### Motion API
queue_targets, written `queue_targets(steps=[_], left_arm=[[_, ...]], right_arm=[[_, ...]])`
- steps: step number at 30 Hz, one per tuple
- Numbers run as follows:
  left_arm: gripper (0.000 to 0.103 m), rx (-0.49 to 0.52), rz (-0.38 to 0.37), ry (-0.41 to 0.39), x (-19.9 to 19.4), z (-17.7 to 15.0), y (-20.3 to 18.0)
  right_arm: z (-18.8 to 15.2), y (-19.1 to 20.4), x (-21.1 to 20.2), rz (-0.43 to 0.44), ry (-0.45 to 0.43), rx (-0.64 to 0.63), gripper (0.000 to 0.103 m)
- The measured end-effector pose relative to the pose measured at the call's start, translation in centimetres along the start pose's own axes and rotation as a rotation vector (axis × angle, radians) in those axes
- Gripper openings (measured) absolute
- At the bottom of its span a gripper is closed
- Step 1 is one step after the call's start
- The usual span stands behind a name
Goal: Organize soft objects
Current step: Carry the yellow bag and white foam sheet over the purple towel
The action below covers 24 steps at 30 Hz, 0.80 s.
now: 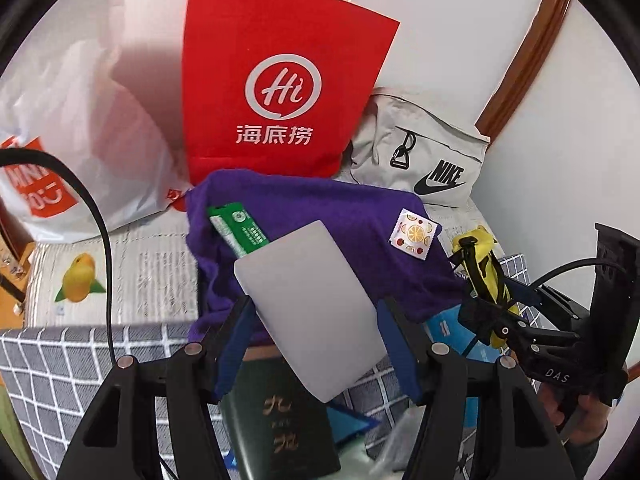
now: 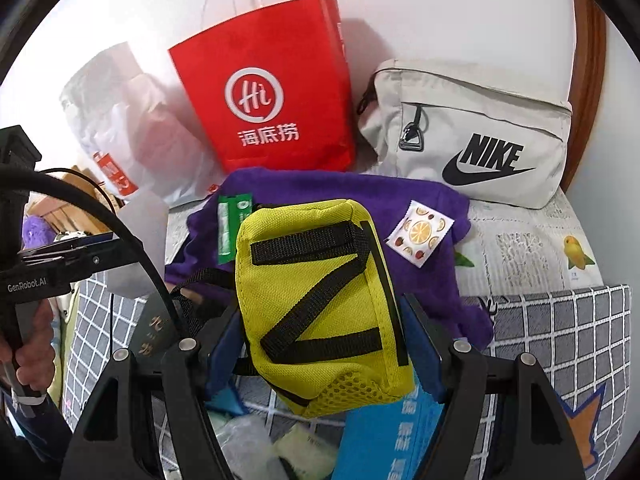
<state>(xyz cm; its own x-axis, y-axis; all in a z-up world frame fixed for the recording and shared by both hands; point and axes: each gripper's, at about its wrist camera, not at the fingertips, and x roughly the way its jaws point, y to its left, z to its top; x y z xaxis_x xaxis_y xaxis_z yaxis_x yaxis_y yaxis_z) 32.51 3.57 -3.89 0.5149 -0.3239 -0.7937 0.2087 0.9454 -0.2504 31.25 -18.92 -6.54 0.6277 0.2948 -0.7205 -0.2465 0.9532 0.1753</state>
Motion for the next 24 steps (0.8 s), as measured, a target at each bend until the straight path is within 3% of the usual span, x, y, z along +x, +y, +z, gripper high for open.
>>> queue_targets(steps=[24], left_arm=[[0.061, -0.009, -0.015, 0.054, 5.2, 2.5, -0.1]], right_arm=[[3.4, -3.4, 4.8, -0.049, 0.017, 0.022, 0.073]])
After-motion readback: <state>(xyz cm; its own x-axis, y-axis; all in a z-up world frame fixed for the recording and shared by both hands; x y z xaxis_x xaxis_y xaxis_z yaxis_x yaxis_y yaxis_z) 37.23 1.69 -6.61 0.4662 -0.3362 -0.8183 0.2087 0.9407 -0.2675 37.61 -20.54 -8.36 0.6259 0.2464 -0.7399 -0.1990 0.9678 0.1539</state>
